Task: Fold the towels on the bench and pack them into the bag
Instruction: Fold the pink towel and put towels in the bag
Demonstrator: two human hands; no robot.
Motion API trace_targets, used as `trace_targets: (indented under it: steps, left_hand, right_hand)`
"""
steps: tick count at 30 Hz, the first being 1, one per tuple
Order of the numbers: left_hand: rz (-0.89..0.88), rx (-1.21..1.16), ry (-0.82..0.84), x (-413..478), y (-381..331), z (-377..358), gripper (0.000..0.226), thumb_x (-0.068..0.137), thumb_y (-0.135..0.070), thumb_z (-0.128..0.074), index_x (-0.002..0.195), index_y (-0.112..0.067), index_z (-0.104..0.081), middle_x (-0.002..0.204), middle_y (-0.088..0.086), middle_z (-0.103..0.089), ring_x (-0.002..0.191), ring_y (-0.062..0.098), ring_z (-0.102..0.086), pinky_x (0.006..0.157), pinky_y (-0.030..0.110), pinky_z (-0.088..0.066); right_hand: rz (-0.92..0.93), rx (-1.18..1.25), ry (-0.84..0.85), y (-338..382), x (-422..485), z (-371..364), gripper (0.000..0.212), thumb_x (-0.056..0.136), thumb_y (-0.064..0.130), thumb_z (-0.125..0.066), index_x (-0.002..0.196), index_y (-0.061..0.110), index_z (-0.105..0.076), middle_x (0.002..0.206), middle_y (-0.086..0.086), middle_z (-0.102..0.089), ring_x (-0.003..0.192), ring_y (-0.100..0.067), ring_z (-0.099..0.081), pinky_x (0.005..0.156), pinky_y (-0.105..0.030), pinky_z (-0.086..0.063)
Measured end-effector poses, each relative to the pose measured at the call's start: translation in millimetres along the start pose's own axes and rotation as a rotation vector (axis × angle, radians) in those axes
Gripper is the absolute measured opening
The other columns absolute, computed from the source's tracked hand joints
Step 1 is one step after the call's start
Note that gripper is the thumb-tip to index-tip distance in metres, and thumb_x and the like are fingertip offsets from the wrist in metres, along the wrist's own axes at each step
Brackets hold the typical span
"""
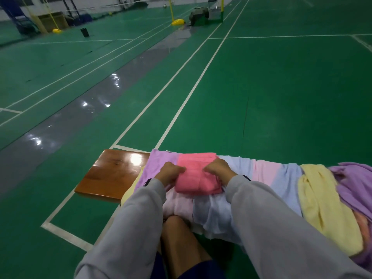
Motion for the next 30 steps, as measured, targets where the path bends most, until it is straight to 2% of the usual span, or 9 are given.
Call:
trace_targets:
  steps: [2,5,8,11,13,17,20,24,30]
  left_hand:
    - [0.044,-0.100,0.093,-2.9,4.7,-5.6,0.031,0.090,-0.023,-0.075,0.103,0.003,-0.062,0.098,0.019,-0.070,0.080,0.029,-0.066,0.069,0.036,-0.058]
    - [0.108,-0.234,0.199,-9.8,9.2,-12.5,0.038,0.090,-0.029,-0.077,0.112,0.000,-0.066,0.103,0.016,-0.074,0.090,0.028,-0.072,0.077,0.037,-0.062]
    - [0.059,-0.115,0.088,6.1,15.5,-8.5,0.074,0.065,-0.046,-0.085,0.120,-0.002,-0.063,0.115,0.015,-0.072,0.102,0.030,-0.071,0.090,0.044,-0.061]
    - [-0.109,-0.066,-0.063,17.8,6.3,0.9,0.053,0.060,-0.036,-0.080,0.102,-0.004,-0.071,0.103,0.012,-0.074,0.094,0.027,-0.070,0.086,0.045,-0.061]
    - [-0.170,-0.147,-0.052,-12.3,-16.7,4.0,0.047,0.065,-0.035,-0.077,0.099,-0.002,-0.072,0.102,0.016,-0.076,0.092,0.027,-0.072,0.086,0.046,-0.061]
    - [-0.120,-0.620,0.125,-28.6,-39.4,9.9,0.048,0.082,-0.027,-0.080,0.112,0.005,-0.061,0.097,0.025,-0.073,0.079,0.036,-0.069,0.071,0.048,-0.057]
    - [-0.077,-0.676,0.260,-34.6,-44.3,18.6,0.058,0.085,-0.022,-0.078,0.128,0.010,-0.054,0.104,0.029,-0.072,0.086,0.037,-0.071,0.083,0.047,-0.059]
    - [-0.109,-0.595,0.201,-50.2,-34.3,52.1,0.020,0.097,0.000,-0.056,0.113,0.012,-0.053,0.070,0.017,-0.064,0.045,0.018,-0.061,0.038,0.023,-0.049]
    - [-0.039,-0.551,0.128,-41.4,-4.9,142.1,0.021,0.097,0.003,-0.043,0.088,0.004,-0.062,0.048,0.004,-0.051,0.031,0.010,-0.044,0.029,0.017,-0.034]
  right_hand:
    - [-0.008,0.091,0.053,-0.6,-9.3,-3.1,0.035,0.082,0.020,-0.072,0.115,0.007,-0.069,0.111,-0.010,-0.070,0.109,-0.029,-0.068,0.077,-0.029,-0.054]
    - [-0.001,0.082,0.057,-3.2,-7.9,-8.0,0.016,0.084,0.016,-0.068,0.096,0.005,-0.069,0.109,-0.015,-0.072,0.104,-0.032,-0.069,0.090,-0.039,-0.058]
    - [-0.050,0.205,0.070,-3.0,-13.5,-5.1,0.012,0.090,0.010,-0.061,0.080,0.009,-0.054,0.090,-0.015,-0.067,0.085,-0.029,-0.067,0.083,-0.043,-0.060]
    - [-0.037,0.250,0.038,3.3,-16.2,8.6,0.009,0.089,0.014,-0.060,0.082,0.014,-0.054,0.087,-0.008,-0.062,0.072,-0.018,-0.058,0.062,-0.029,-0.051]
    - [-0.006,0.334,0.030,13.4,-18.4,17.7,0.009,0.088,0.022,-0.062,0.087,0.014,-0.059,0.091,-0.008,-0.066,0.075,-0.019,-0.060,0.061,-0.026,-0.048]
    - [0.065,0.732,-0.024,39.3,-23.1,29.9,0.020,0.084,0.025,-0.063,0.097,0.009,-0.065,0.092,-0.010,-0.067,0.074,-0.023,-0.061,0.056,-0.028,-0.048]
    - [0.018,0.765,0.150,55.5,-29.5,7.8,0.018,0.086,0.013,-0.060,0.103,0.005,-0.059,0.087,-0.014,-0.066,0.067,-0.024,-0.065,0.049,-0.028,-0.052]
    - [0.048,0.576,0.284,83.8,-37.0,-25.3,0.012,0.086,-0.002,-0.055,0.094,0.002,-0.063,0.082,-0.018,-0.063,0.058,-0.023,-0.065,0.056,-0.034,-0.053]
    - [0.034,0.412,0.486,149.2,-61.3,-74.5,0.025,0.098,-0.003,-0.044,0.080,0.001,-0.060,0.065,-0.010,-0.056,0.036,-0.013,-0.053,0.034,-0.022,-0.046]
Point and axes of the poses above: each hand's wrist, its own x-axis towards the middle knuckle, its own z-axis out of the back of the hand, y = z × x, the point moved 6 cm from there along x, towards the middle knuckle
